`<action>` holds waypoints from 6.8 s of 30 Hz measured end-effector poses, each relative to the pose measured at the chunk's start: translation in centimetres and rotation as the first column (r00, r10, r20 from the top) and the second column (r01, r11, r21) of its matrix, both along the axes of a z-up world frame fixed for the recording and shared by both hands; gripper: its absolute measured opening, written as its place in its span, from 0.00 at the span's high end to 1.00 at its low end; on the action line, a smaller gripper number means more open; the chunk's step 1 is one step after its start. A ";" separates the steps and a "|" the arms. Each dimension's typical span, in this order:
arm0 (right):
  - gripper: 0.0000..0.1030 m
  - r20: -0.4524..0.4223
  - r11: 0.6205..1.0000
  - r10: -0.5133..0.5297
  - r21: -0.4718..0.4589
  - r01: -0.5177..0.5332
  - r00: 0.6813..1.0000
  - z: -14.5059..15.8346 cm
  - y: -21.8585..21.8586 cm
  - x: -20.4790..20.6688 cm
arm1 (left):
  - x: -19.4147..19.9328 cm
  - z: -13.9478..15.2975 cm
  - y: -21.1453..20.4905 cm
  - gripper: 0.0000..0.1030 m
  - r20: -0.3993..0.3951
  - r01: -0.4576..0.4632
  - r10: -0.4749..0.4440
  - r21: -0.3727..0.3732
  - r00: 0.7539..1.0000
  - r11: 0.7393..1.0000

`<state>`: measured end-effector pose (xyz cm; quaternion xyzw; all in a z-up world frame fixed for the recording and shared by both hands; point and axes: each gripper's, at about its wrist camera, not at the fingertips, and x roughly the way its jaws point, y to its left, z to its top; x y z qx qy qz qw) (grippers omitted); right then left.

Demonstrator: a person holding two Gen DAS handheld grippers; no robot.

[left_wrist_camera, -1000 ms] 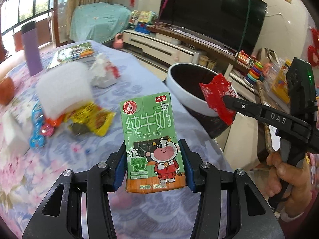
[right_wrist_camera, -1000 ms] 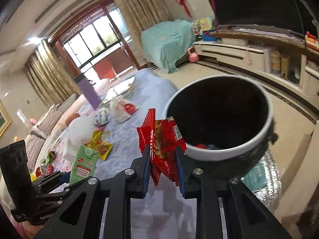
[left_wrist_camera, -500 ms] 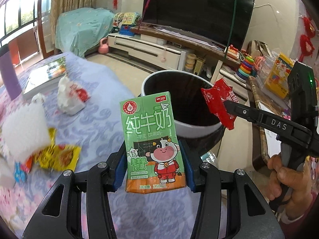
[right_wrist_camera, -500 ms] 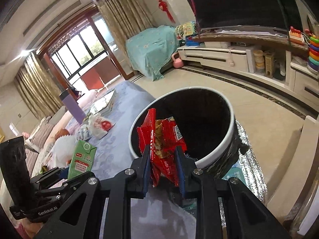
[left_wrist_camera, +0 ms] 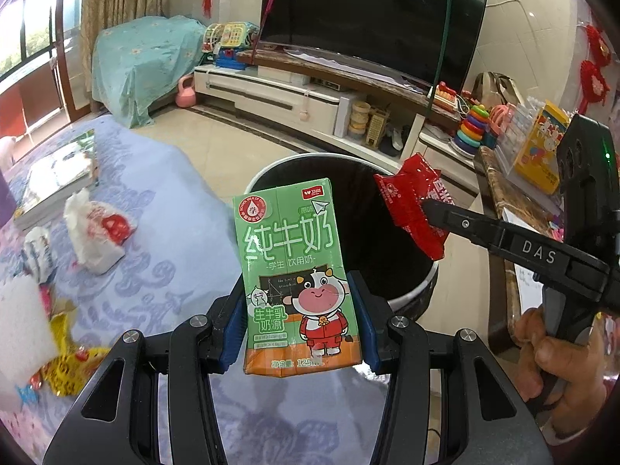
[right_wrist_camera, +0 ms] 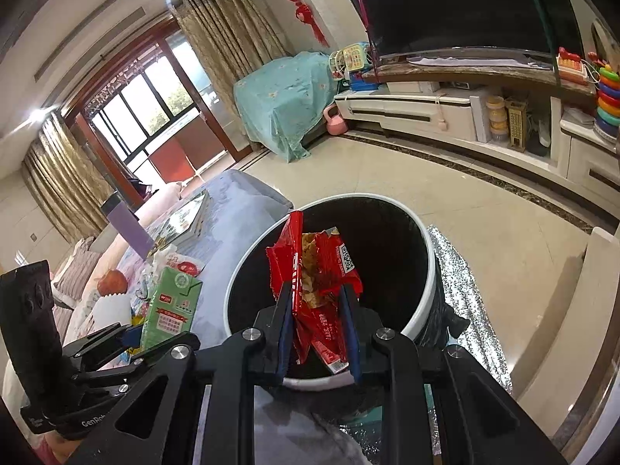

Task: Collect trash
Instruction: 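Carry the green carton and red snack bag over the trash bin, then open both tools to drop the carton and snack bag into the bin, then move both open tools back over the table, then grasp the white foam block with the left tool while the right tool grasps the yellow wrapper, then lift the foam block and yellow wrapper toward the trash bin, then carry the foam block and yellow wrapper over the bin opening with both tools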

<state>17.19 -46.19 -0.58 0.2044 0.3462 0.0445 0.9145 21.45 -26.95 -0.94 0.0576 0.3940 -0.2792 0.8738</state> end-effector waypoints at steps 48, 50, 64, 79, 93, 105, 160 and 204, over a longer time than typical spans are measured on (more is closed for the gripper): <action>0.27 -0.024 0.999 -0.044 0.026 0.044 0.999 0.3 -2.1 1.7 | 2.1 -1.6 -0.4 0.24 -0.038 -0.042 0.042 0.015 0.998 0.999; 0.20 -0.018 0.999 -0.039 0.034 0.040 0.999 0.3 -1.5 1.2 | 1.2 -1.9 0.8 0.24 -0.042 -0.056 0.057 0.006 0.997 0.998; 0.10 -0.029 0.998 0.048 0.048 -0.046 0.998 -1.3 4.7 -1.5 | -4.2 -3.1 10.0 0.24 -0.054 -0.198 0.196 -0.023 0.979 0.980; 0.10 -0.037 0.981 0.191 0.048 -0.189 0.981 -2.3 12.3 -2.1 | -6.1 -4.2 19.0 0.24 -0.068 -0.361 0.357 -0.042 0.931 0.932; 0.10 -0.065 0.943 0.333 0.026 -0.332 0.941 -3.0 18.8 -0.7 | -6.1 -4.0 26.2 0.24 -0.059 -0.538 0.536 -0.043 0.842 0.842; 0.10 -0.057 0.897 0.440 -0.006 -0.441 0.896 -2.8 23.7 1.6 | -3.1 -3.6 29.7 0.18 -0.048 -0.607 0.605 -0.046 0.795 0.793; 0.55 -0.060 0.903 0.417 -0.090 -0.421 0.907 -4.3 23.4 -0.1 | -11.5 -3.1 24.2 0.66 -0.090 -0.408 0.400 -0.092 0.912 0.908; 0.89 0.055 0.998 0.051 0.044 -0.053 0.997 0.1 2.0 -4.5 | -6.1 -0.3 2.5 0.66 -0.069 0.064 -0.070 -0.085 0.995 0.994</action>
